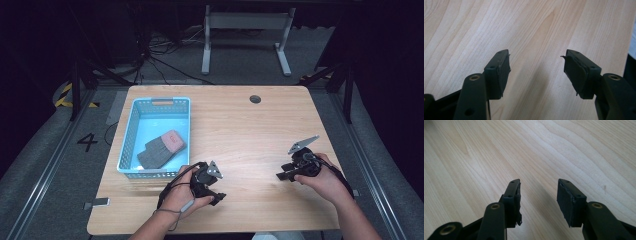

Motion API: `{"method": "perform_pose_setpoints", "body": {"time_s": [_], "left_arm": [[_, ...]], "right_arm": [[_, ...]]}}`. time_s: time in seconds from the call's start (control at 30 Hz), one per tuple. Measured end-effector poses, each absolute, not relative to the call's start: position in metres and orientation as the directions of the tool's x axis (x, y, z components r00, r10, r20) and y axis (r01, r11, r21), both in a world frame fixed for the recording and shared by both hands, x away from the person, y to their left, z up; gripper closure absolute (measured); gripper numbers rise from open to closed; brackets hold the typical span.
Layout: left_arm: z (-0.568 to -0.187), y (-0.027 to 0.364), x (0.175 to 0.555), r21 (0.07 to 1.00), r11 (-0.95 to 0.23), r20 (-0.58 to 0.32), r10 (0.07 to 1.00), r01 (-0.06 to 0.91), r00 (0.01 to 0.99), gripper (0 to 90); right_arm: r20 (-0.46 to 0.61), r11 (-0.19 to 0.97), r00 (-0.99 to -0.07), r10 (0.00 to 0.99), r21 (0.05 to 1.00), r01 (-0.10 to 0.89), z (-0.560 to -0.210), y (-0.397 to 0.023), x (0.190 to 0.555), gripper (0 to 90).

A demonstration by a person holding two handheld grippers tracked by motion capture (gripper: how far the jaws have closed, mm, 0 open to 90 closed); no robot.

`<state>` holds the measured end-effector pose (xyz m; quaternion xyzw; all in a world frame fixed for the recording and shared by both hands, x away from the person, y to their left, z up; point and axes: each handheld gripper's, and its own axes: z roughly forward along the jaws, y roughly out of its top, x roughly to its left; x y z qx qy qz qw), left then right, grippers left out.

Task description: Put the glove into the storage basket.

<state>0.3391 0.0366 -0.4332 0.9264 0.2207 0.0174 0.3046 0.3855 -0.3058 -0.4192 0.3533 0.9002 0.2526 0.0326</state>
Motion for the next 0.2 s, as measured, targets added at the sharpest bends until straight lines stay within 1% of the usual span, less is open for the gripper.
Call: {"method": "perform_pose_setpoints", "body": {"time_s": [0.13, 0.2], "left_arm": [[-0.435, 0.0374, 0.3389, 0.579, -0.715, -0.102, 0.414, 0.392, 0.905, 36.6], [-0.434, 0.0387, 0.3387, 0.587, -0.703, -0.117, 0.417, 0.402, 0.901, 36.5]], "right_arm": [[0.109, 0.617, -0.747, 0.655, 0.492, 0.614, -0.4205, -0.3071, 0.3865, 53.3], [0.104, 0.612, -0.745, 0.658, 0.501, 0.611, -0.4206, -0.308, 0.3875, 53.2]]}}
